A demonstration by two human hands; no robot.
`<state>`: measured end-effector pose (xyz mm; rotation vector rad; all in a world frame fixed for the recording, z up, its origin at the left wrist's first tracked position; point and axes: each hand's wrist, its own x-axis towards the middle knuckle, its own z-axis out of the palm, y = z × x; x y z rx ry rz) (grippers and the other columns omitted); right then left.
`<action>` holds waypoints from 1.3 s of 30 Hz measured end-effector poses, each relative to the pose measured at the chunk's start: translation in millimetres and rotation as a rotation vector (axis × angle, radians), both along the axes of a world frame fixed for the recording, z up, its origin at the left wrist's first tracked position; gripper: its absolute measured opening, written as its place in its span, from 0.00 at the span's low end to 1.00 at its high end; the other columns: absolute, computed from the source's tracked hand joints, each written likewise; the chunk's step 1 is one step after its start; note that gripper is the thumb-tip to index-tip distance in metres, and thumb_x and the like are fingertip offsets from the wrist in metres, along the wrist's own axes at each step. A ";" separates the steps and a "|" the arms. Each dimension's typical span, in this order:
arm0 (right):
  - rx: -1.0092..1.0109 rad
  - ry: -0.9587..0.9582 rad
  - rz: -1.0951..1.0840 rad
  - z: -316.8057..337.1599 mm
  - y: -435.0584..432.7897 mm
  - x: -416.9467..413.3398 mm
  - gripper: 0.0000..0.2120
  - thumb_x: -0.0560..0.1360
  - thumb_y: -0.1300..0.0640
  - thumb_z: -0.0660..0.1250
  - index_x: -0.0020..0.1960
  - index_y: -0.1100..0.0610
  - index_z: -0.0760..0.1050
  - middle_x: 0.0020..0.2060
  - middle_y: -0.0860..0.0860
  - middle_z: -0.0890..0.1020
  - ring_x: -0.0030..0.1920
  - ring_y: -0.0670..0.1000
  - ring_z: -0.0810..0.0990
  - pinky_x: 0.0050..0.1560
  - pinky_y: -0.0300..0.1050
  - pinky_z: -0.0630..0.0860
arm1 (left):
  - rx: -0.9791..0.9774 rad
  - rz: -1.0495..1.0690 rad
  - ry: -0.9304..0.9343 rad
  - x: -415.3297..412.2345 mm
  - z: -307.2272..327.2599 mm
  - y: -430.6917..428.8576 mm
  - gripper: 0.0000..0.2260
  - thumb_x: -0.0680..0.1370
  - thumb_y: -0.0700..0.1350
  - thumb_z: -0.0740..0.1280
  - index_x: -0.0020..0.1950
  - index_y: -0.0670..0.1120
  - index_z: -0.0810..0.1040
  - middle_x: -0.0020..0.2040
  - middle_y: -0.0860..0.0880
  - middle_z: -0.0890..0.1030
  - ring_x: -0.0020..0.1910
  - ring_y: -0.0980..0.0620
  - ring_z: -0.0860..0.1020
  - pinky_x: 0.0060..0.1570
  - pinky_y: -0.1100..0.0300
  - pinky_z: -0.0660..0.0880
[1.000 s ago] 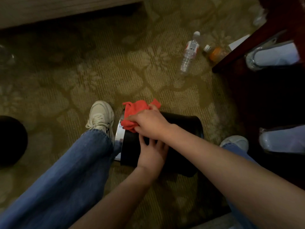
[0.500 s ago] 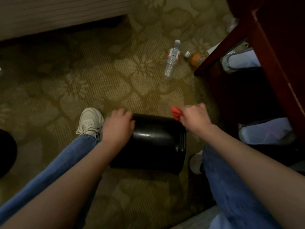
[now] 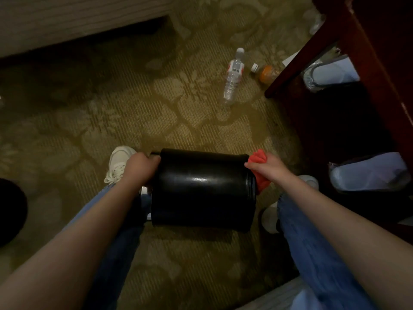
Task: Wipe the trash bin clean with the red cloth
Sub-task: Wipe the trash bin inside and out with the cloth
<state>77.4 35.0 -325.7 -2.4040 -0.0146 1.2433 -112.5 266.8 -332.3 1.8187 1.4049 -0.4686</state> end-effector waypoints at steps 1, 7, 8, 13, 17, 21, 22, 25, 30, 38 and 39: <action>0.019 0.028 -0.041 1.6 0.4 -0.6 0.20 0.71 0.54 0.73 0.60 0.59 0.74 0.55 0.56 0.78 0.54 0.54 0.76 0.41 0.40 0.71 | -0.006 0.028 -0.022 -0.4 -1.7 2.0 0.18 0.78 0.49 0.63 0.43 0.33 0.79 0.42 0.33 0.81 0.47 0.37 0.80 0.52 0.47 0.76; 0.085 0.065 -0.222 7.8 5.2 -6.6 0.29 0.71 0.64 0.72 0.69 0.61 0.65 0.64 0.56 0.73 0.64 0.55 0.71 0.53 0.39 0.66 | -0.081 0.104 -0.039 -3.7 -5.7 13.4 0.16 0.74 0.48 0.70 0.32 0.37 0.74 0.35 0.36 0.79 0.40 0.38 0.80 0.48 0.44 0.77; 0.076 0.060 -0.221 8.9 5.9 -7.5 0.28 0.71 0.64 0.71 0.68 0.61 0.66 0.63 0.56 0.73 0.63 0.55 0.72 0.51 0.38 0.66 | -0.080 0.098 -0.036 -3.8 -5.0 12.8 0.16 0.73 0.48 0.71 0.33 0.37 0.75 0.36 0.35 0.80 0.41 0.37 0.80 0.48 0.44 0.77; 0.073 0.047 -0.225 9.9 6.7 -8.4 0.25 0.71 0.66 0.70 0.66 0.62 0.67 0.59 0.59 0.75 0.60 0.57 0.74 0.50 0.41 0.68 | -0.074 0.097 -0.027 -8.7 -7.9 12.8 0.17 0.72 0.48 0.72 0.41 0.33 0.77 0.38 0.34 0.81 0.41 0.36 0.81 0.47 0.40 0.79; 0.120 0.035 -0.251 8.4 8.5 -4.6 0.25 0.70 0.66 0.71 0.65 0.61 0.69 0.58 0.57 0.76 0.54 0.54 0.74 0.50 0.41 0.69 | -0.059 0.074 -0.031 -9.3 -4.7 15.9 0.19 0.73 0.50 0.70 0.43 0.32 0.78 0.40 0.34 0.81 0.43 0.37 0.81 0.50 0.42 0.78; 0.191 -0.064 -0.209 15.9 13.3 9.2 0.28 0.70 0.65 0.71 0.68 0.59 0.66 0.56 0.53 0.73 0.58 0.52 0.72 0.54 0.40 0.66 | -0.038 0.083 -0.084 -4.5 12.3 17.0 0.14 0.76 0.46 0.67 0.43 0.33 0.80 0.41 0.37 0.82 0.46 0.39 0.80 0.51 0.48 0.75; 0.203 -0.090 -0.190 17.6 13.9 12.1 0.28 0.70 0.65 0.71 0.68 0.59 0.66 0.58 0.52 0.73 0.61 0.53 0.71 0.56 0.41 0.66 | -0.037 0.084 -0.092 -3.9 16.6 16.2 0.15 0.76 0.47 0.66 0.45 0.34 0.80 0.42 0.38 0.82 0.46 0.39 0.80 0.51 0.48 0.75; 0.195 -0.134 -0.083 17.4 8.4 14.2 0.26 0.71 0.64 0.71 0.65 0.58 0.66 0.58 0.52 0.72 0.60 0.54 0.71 0.57 0.47 0.68 | -0.044 0.054 -0.104 -5.1 26.1 7.3 0.15 0.77 0.47 0.65 0.46 0.34 0.80 0.43 0.36 0.81 0.45 0.40 0.79 0.51 0.48 0.75; 0.134 -0.062 0.064 13.5 -10.5 2.7 0.18 0.72 0.65 0.70 0.56 0.57 0.65 0.43 0.48 0.71 0.44 0.48 0.71 0.32 0.36 0.67 | -0.029 -0.059 -0.019 -10.0 27.3 -9.2 0.12 0.78 0.45 0.64 0.49 0.36 0.79 0.43 0.38 0.79 0.47 0.39 0.78 0.44 0.53 0.71; 0.066 0.010 0.225 10.5 -21.7 0.2 0.17 0.69 0.64 0.73 0.51 0.56 0.66 0.39 0.47 0.70 0.47 0.50 0.71 0.43 0.42 0.65 | -0.212 -0.167 0.182 -38.0 34.8 -18.0 0.09 0.76 0.43 0.65 0.49 0.38 0.81 0.47 0.42 0.81 0.49 0.46 0.78 0.49 0.57 0.72; 0.055 0.044 0.239 11.7 -22.9 0.4 0.17 0.69 0.64 0.73 0.51 0.56 0.67 0.39 0.47 0.70 0.46 0.50 0.71 0.43 0.42 0.65 | -0.217 -0.219 0.213 -38.4 38.0 -20.6 0.10 0.77 0.42 0.64 0.51 0.38 0.81 0.47 0.42 0.80 0.49 0.47 0.77 0.48 0.59 0.70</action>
